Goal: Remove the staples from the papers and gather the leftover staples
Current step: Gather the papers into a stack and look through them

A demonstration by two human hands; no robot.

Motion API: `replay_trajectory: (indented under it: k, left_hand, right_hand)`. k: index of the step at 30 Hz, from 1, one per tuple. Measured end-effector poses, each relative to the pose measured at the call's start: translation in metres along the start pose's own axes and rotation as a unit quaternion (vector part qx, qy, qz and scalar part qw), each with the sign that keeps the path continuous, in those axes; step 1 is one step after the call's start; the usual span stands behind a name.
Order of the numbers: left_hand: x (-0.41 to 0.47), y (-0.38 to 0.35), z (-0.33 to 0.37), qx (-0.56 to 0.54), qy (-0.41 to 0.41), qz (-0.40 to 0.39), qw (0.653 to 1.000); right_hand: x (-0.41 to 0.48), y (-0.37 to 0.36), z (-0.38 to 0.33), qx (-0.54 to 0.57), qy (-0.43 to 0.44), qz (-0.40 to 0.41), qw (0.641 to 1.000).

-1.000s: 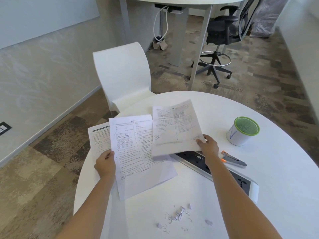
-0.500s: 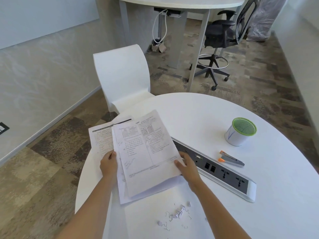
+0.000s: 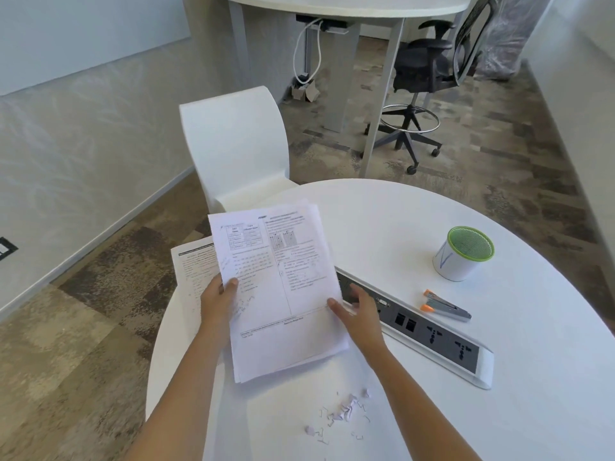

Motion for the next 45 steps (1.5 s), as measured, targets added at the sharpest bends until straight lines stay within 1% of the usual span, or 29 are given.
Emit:
replay_trajectory:
  k: [2, 3, 5, 6, 7, 8, 9, 10, 11, 12, 13, 14, 15, 17, 18, 20, 22, 25, 28, 30, 33, 35, 37, 38, 42, 45]
  left_hand:
    - [0.0, -0.006, 0.007, -0.005, -0.005, -0.046, 0.999]
    - [0.001, -0.008, 0.01, -0.011, -0.007, -0.059, 0.998]
    - [0.004, -0.009, 0.013, -0.039, -0.005, -0.052, 0.998]
    - [0.005, -0.006, 0.014, -0.043, -0.007, -0.03, 0.999]
    - [0.006, 0.001, 0.016, -0.026, -0.02, 0.009, 0.999]
    - [0.006, 0.012, 0.017, 0.03, -0.044, 0.059, 0.997]
    - [0.006, 0.024, 0.016, 0.111, -0.069, 0.108, 0.985]
    - [0.004, 0.036, 0.016, 0.2, -0.085, 0.146, 0.965]
    - [0.001, 0.047, 0.015, 0.283, -0.079, 0.177, 0.939]
    - [0.0, 0.059, 0.009, 0.345, -0.053, 0.197, 0.916]
    - [-0.002, 0.071, 0.003, 0.382, -0.018, 0.208, 0.901]
    - [-0.004, 0.081, -0.005, 0.4, 0.02, 0.213, 0.891]
    - [-0.004, 0.091, -0.014, 0.401, 0.056, 0.212, 0.889]
    - [-0.004, 0.103, -0.025, 0.368, 0.113, 0.208, 0.899]
    - [-0.005, 0.108, -0.028, 0.346, 0.129, 0.204, 0.907]
    - [-0.006, 0.113, -0.025, 0.314, 0.132, 0.199, 0.919]
    - [-0.007, 0.119, -0.018, 0.304, 0.106, 0.215, 0.922]
    - [-0.013, 0.12, -0.002, 0.28, 0.039, 0.253, 0.925]
    - [-0.017, 0.101, 0.023, 0.254, -0.045, 0.244, 0.935]
    - [-0.017, 0.087, 0.035, 0.213, -0.08, 0.228, 0.947]
    - [-0.014, 0.072, 0.038, 0.14, -0.063, 0.218, 0.964]
    - [-0.015, 0.058, 0.036, 0.083, -0.05, 0.187, 0.978]
    - [-0.016, 0.044, 0.031, 0.055, -0.038, 0.138, 0.988]
    - [-0.016, 0.038, 0.025, 0.041, -0.025, 0.114, 0.992]
    - [-0.024, 0.023, 0.003, 0.012, 0.032, 0.029, 0.999]
    - [-0.028, 0.019, -0.014, -0.014, 0.084, -0.001, 0.996]
  right_hand:
    - [-0.004, -0.007, -0.003, 0.105, -0.031, -0.092, 0.99]
    - [-0.006, -0.008, -0.005, 0.119, -0.028, -0.113, 0.986]
    - [-0.007, -0.004, -0.008, 0.129, -0.006, -0.101, 0.986]
    - [-0.007, -0.001, -0.009, 0.141, 0.001, -0.09, 0.986]
    - [-0.007, 0.001, -0.009, 0.154, 0.006, -0.083, 0.985]
    - [-0.007, 0.003, -0.008, 0.167, 0.009, -0.081, 0.983]
    - [-0.007, 0.006, -0.008, 0.178, 0.009, -0.079, 0.981]
    - [-0.007, 0.008, -0.006, 0.185, 0.007, -0.077, 0.98]
    - [-0.006, 0.01, -0.003, 0.188, 0.004, -0.075, 0.979]
    - [-0.006, 0.012, -0.001, 0.192, 0.001, -0.074, 0.979]
    - [-0.005, 0.014, 0.001, 0.194, -0.001, -0.074, 0.978]
    - [-0.005, 0.015, 0.002, 0.193, -0.003, -0.075, 0.978]
    - [-0.005, 0.017, 0.003, 0.192, -0.002, -0.075, 0.979]
    - [-0.007, 0.02, 0.002, 0.189, 0.001, -0.074, 0.979]
    - [-0.008, 0.021, 0.001, 0.19, 0.003, -0.075, 0.979]
    - [-0.01, 0.022, 0.0, 0.194, 0.007, -0.076, 0.978]
    - [-0.009, 0.024, 0.001, 0.193, 0.008, -0.069, 0.979]
    - [-0.009, 0.024, 0.0, 0.185, 0.009, -0.056, 0.981]
    - [-0.01, 0.027, -0.008, 0.207, 0.017, -0.042, 0.977]
    - [-0.015, 0.031, -0.021, 0.258, 0.03, -0.046, 0.965]
    - [-0.025, 0.036, -0.047, 0.346, 0.061, -0.079, 0.933]
    - [-0.029, 0.034, -0.059, 0.366, 0.07, -0.101, 0.923]
    - [-0.028, 0.027, -0.061, 0.345, 0.059, -0.12, 0.929]
    - [-0.026, 0.023, -0.059, 0.322, 0.05, -0.123, 0.937]
    - [-0.019, 0.014, -0.038, 0.198, 0.017, -0.098, 0.975]
    - [-0.019, 0.013, -0.03, 0.098, 0.024, -0.061, 0.993]
Point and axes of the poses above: each hand's wrist, its own x-axis towards the middle knuckle, its own y-axis out of the back of the hand, z = x × y, the point moved 7 cm from there along x, towards the middle knuckle, and after that the axes turned 6 degrees about -y, right-handed, at the moved point
